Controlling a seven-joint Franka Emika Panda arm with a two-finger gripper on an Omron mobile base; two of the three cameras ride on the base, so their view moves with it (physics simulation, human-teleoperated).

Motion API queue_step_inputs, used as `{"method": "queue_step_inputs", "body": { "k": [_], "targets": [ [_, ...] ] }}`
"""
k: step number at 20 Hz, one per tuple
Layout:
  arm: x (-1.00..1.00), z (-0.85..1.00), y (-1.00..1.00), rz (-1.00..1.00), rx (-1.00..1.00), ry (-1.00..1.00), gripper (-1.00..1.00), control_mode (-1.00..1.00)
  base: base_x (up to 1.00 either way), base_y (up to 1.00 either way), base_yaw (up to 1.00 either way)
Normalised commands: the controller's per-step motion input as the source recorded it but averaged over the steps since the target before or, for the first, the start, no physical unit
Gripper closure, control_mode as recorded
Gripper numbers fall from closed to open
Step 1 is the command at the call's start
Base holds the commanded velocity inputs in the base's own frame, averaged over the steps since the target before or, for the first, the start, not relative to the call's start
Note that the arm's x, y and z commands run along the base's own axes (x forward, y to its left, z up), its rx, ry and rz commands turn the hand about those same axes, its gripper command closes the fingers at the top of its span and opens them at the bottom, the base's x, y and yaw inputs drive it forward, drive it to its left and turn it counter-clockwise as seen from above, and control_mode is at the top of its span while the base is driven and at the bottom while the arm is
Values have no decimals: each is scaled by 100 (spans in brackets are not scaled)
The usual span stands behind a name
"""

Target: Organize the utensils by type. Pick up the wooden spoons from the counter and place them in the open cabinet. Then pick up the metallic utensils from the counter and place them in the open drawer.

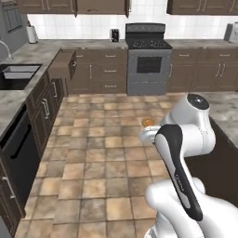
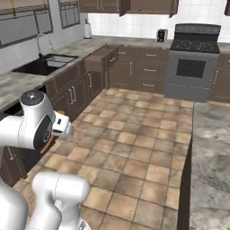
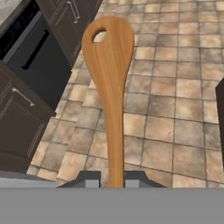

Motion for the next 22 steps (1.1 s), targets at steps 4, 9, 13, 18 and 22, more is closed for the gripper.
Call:
{"method": "queue_step_inputs", "body": {
  "k": [4, 9, 13, 18, 22],
  "targets": [
    [0, 0, 0, 0, 0, 0, 100, 100, 100, 40, -17],
    [0, 0, 0, 0, 0, 0, 100, 100, 100, 36, -12],
    [0, 0, 0, 0, 0, 0, 100, 100, 100, 32, -11],
    [0, 0, 0, 0, 0, 0, 100, 100, 100, 27, -8],
    [0, 0, 0, 0, 0, 0, 100, 100, 100, 24, -6]
  ]
}}
